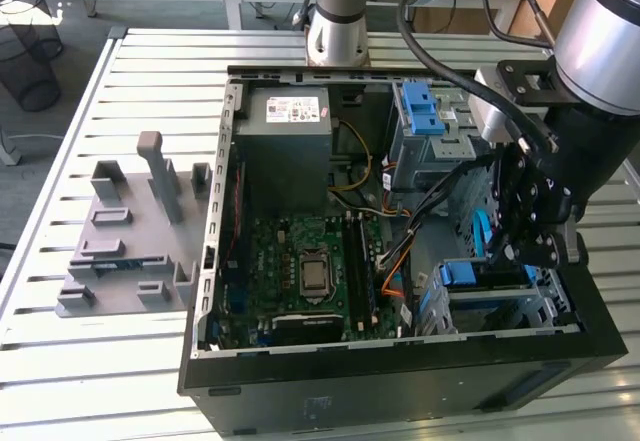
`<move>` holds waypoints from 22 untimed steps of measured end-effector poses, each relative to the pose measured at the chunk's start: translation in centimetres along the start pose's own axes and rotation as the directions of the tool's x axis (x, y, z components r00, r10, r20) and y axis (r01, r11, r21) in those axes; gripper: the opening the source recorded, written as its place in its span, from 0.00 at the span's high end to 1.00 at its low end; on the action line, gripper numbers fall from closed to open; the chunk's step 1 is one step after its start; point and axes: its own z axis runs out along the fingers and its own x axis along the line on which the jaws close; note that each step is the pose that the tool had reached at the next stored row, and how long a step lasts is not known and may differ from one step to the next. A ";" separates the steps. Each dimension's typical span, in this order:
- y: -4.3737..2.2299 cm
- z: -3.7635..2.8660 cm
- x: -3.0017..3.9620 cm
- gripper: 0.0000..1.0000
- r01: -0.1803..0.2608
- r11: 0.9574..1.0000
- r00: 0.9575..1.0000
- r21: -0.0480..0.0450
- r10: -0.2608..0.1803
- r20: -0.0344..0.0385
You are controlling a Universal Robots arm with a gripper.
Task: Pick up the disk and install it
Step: 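Insert the second disk wire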
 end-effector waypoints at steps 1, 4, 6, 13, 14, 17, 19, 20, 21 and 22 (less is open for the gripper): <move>0.00 -0.01 0.00 0.78 0.000 1.000 1.000 0.000 0.000 0.000; -0.02 0.01 0.00 0.89 0.000 1.000 1.000 0.000 0.000 0.000; -0.13 0.17 -0.01 0.89 0.000 1.000 1.000 0.000 0.000 0.000; -0.41 0.84 -0.04 0.89 0.000 1.000 1.000 0.000 0.000 -0.001; -0.41 0.85 -0.04 0.89 0.000 1.000 1.000 0.000 0.000 -0.001; -0.43 0.67 -0.05 0.89 0.000 1.000 1.000 0.000 0.000 0.002; -0.44 0.15 -0.03 0.89 0.000 1.000 1.000 0.000 0.000 0.000; -0.44 -0.05 -0.02 0.89 0.000 1.000 1.000 0.000 0.000 0.000; -0.45 -0.23 -0.01 0.89 0.000 1.000 1.000 0.000 0.000 0.000; -0.45 -0.38 -0.01 0.89 0.000 1.000 1.000 0.000 0.000 0.000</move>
